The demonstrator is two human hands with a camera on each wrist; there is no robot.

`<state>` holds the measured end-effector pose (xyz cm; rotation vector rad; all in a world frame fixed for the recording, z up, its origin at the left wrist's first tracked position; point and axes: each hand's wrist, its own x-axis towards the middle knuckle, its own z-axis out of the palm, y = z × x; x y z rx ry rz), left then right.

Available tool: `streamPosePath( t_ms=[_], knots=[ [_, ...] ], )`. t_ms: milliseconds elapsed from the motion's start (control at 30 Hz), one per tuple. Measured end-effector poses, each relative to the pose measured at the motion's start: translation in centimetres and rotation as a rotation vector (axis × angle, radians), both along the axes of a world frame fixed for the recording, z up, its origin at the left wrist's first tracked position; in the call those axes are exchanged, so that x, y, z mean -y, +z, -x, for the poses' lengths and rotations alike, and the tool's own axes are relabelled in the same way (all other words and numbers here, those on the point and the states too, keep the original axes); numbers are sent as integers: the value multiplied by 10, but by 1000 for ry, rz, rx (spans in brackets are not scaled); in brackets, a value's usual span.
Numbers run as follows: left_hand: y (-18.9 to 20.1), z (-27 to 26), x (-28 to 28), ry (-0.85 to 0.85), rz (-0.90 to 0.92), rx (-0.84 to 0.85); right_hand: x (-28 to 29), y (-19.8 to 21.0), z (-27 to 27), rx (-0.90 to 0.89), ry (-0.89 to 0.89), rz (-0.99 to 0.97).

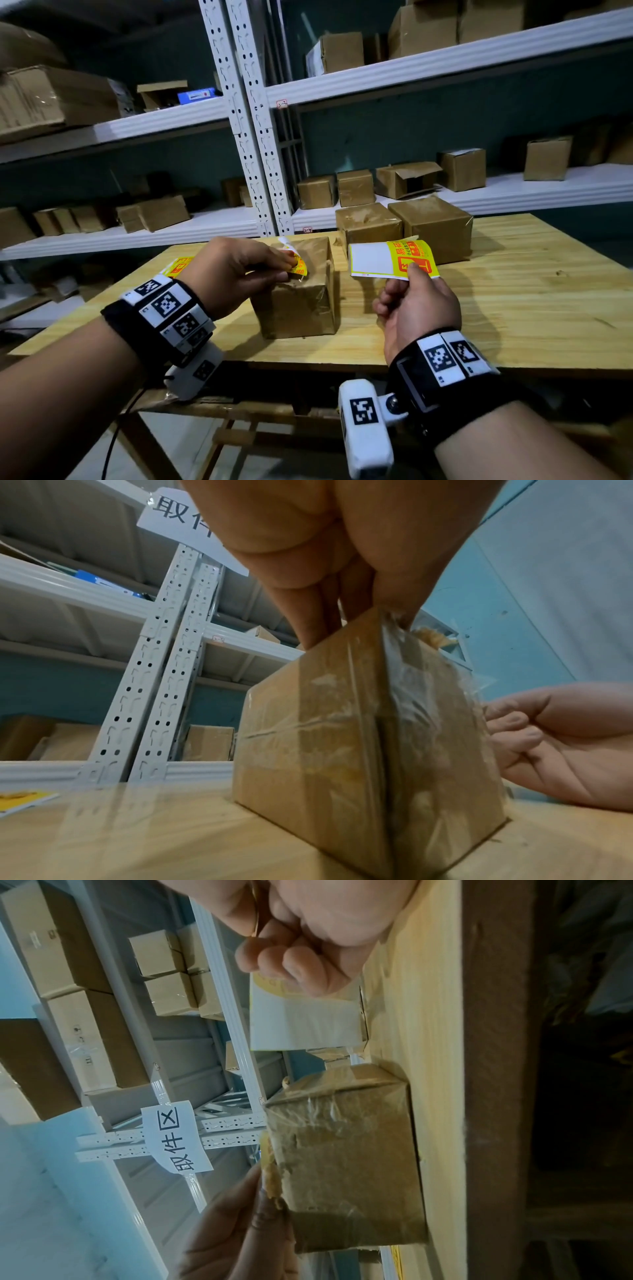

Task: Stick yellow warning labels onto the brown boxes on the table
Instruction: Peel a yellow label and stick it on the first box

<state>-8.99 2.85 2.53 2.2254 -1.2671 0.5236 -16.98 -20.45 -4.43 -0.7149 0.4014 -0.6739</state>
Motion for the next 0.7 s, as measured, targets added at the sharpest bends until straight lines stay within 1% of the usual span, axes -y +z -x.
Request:
streamPosePath(
  t_ms=[133,300,400,567,633,700],
  knots=[
    [2,3,-2,-5,-45,53,-1,-1,1,4,17,13],
    [11,3,-5,66,-36,158,-2,0,2,8,32,30],
    [12,1,-7,64,-64,180,-2,1,3,5,40,33],
    [3,2,-8,43,-140,126,-2,2,4,-10,55,50],
    [4,5,-8,76,-149,88,-3,2,5,-6,58,53],
    [7,10,-5,132,-140,12,-3,2,6,3,54,51]
  ],
)
